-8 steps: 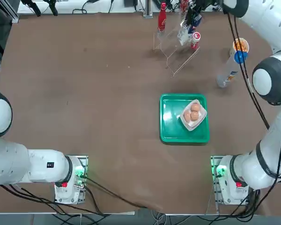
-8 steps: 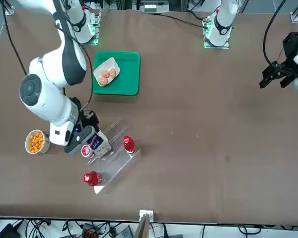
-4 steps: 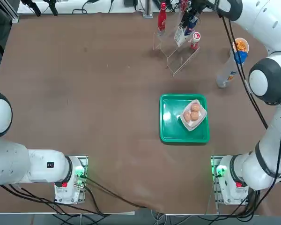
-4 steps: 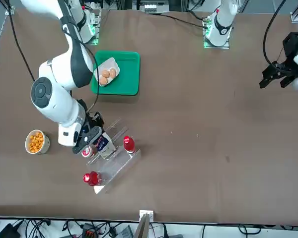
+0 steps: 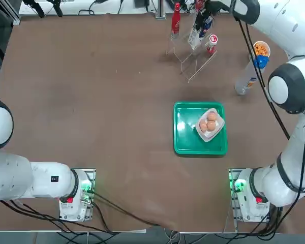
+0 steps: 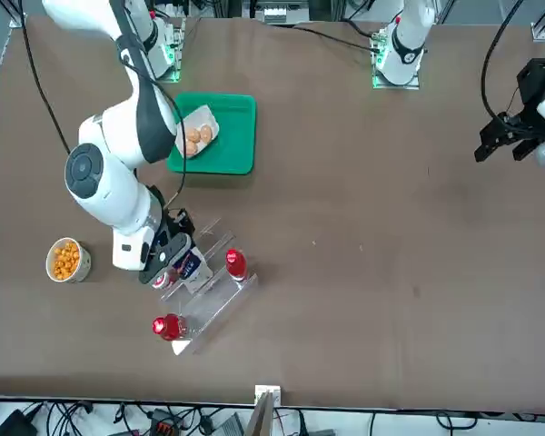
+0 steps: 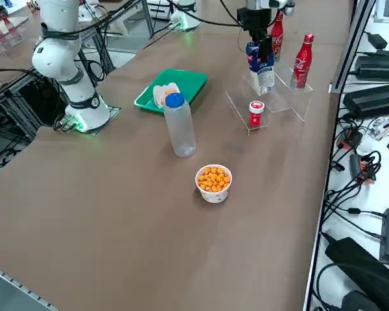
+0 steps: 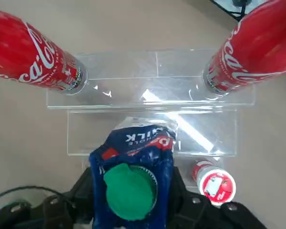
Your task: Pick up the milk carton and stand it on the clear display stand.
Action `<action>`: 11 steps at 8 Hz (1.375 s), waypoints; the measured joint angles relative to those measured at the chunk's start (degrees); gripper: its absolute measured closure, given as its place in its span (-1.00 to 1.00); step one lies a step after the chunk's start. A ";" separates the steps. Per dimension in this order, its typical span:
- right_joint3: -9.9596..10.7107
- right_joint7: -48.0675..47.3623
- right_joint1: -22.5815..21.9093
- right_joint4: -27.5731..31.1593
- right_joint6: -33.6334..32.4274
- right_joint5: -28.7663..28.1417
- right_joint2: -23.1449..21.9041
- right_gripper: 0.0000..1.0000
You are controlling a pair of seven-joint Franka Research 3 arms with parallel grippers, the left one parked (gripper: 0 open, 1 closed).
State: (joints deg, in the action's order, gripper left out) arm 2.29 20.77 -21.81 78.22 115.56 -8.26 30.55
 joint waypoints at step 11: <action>1.11 -0.89 0.02 -8.30 2.18 0.02 1.96 -0.72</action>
State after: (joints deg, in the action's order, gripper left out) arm 3.40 19.88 -21.79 69.92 117.74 -8.24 32.51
